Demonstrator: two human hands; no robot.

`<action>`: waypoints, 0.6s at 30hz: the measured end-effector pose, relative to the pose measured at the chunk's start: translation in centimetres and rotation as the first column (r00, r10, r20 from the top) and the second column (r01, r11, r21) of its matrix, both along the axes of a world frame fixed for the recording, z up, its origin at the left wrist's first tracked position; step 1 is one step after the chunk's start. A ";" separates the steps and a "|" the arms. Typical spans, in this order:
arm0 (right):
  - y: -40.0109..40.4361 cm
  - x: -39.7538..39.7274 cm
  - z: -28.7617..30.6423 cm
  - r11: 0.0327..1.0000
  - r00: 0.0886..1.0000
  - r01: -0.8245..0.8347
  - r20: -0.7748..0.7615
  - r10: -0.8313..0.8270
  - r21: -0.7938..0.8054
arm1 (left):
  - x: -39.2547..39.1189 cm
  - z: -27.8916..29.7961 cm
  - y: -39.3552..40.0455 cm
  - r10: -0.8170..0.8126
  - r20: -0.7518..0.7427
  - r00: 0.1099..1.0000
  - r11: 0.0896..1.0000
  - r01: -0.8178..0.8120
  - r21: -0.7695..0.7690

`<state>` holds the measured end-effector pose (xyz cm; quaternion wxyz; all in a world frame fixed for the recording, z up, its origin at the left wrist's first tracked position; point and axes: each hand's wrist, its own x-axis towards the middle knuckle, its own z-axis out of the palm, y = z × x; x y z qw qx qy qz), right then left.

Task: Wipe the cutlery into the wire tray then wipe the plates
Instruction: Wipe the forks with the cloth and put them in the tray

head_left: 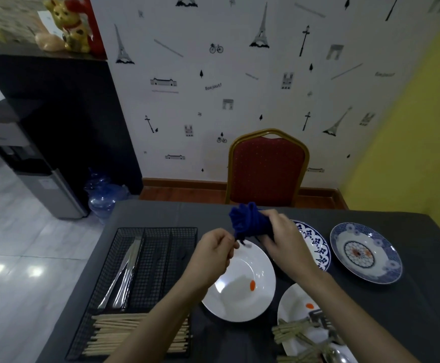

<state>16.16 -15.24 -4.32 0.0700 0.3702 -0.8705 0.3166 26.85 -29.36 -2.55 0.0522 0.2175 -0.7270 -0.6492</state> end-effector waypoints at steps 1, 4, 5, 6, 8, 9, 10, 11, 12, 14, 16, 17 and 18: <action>-0.2 0.0 -0.1 1.000 1.000 0.025 -0.001 -0.025 -0.002 | -0.1 0.0 0.1 -0.006 0.011 1.000 1.000 0.006 -0.015; -1.0 0.5 -0.3 1.000 1.000 0.012 -0.024 -0.012 -0.012 | -0.6 -0.2 0.1 0.016 0.022 1.000 1.000 -0.016 0.000; -1.1 0.6 -0.3 1.000 0.999 -0.013 -0.039 0.013 -0.006 | -0.5 -0.2 -0.1 0.011 0.016 1.000 1.000 -0.012 0.018; -1.1 0.4 -0.2 0.999 0.998 -0.033 -0.046 0.034 0.011 | -0.2 -0.3 -0.4 0.003 0.008 1.000 1.000 -0.003 0.030; -1.0 -0.4 -0.3 0.996 0.998 -0.036 -0.053 0.040 0.078 | 0.9 -0.7 -1.1 -0.005 -0.012 1.000 0.999 0.005 0.050; -0.9 -1.1 -0.5 0.994 0.999 -0.013 -0.048 0.019 0.109 | 1.7 -1.0 -1.3 0.004 -0.025 1.000 0.998 -0.002 0.066; -0.9 -1.9 -0.8 0.992 0.999 0.017 -0.034 -0.013 0.126 | 2.4 -1.4 -1.6 0.024 -0.039 0.999 0.996 -0.020 0.085; -0.9 -2.5 -1.0 0.991 0.999 0.047 -0.012 -0.045 0.127 | 3.1 -1.8 -2.0 0.059 -0.048 0.997 0.993 -0.054 0.104; -0.9 -2.9 -1.4 0.991 0.998 0.064 0.014 -0.066 0.117 | 3.8 -2.3 -2.5 0.114 -0.050 0.992 0.986 -0.107 0.126; -1.4 -3.2 -2.1 0.993 0.995 0.074 0.053 -0.079 0.089 | 5.1 -4.1 -4.1 0.267 -0.033 0.963 0.956 -0.260 0.139; -2.3 -2.7 -2.7 0.995 0.994 0.064 0.087 -0.071 0.082 | 6.1 -6.6 -6.1 0.398 0.021 0.917 0.914 -0.398 0.074; -2.9 -2.2 -3.1 0.995 0.993 0.045 0.101 -0.054 0.085 | 6.4 -8.0 -7.2 0.437 0.055 0.898 0.899 -0.438 0.010; -3.5 -1.9 -3.5 0.996 0.993 0.021 0.111 -0.030 0.082 | 6.7 -9.6 -8.2 0.458 0.089 0.884 0.889 -0.454 -0.066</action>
